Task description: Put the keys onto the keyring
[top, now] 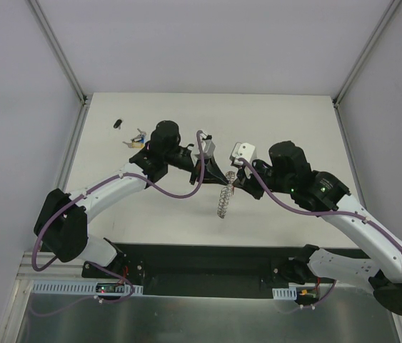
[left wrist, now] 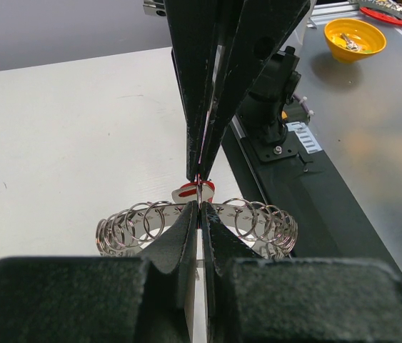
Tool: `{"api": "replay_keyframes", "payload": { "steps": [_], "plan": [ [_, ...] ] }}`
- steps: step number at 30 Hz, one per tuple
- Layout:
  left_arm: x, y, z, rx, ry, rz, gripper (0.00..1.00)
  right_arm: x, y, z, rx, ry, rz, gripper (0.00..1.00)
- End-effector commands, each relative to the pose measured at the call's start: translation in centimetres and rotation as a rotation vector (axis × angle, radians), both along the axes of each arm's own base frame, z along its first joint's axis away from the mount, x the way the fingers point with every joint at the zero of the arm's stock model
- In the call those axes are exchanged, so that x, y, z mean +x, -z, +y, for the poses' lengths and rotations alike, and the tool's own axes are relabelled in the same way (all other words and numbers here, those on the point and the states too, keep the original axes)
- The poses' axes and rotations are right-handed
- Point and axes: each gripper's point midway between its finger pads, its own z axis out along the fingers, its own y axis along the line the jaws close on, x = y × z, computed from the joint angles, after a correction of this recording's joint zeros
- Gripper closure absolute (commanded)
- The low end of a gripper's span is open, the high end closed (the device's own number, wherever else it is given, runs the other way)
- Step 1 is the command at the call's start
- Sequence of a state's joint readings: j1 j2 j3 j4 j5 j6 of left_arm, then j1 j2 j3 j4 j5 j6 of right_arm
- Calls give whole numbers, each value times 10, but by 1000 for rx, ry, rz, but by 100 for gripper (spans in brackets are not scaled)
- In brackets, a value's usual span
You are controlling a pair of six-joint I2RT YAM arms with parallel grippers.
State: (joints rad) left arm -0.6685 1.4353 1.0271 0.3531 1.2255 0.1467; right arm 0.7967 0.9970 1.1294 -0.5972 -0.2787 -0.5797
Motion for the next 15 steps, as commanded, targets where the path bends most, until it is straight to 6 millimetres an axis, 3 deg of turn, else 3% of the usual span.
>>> {"api": "replay_keyframes", "payload": {
  "steps": [1, 15],
  "plan": [
    [-10, -21, -7, -53, 57, -84, 100, 2, -38, 13, 114, -32, -70, 99],
    [-14, -20, -12, -39, 46, -115, 100, 2, -39, 17, 125, -33, -51, 99]
  ]
}}
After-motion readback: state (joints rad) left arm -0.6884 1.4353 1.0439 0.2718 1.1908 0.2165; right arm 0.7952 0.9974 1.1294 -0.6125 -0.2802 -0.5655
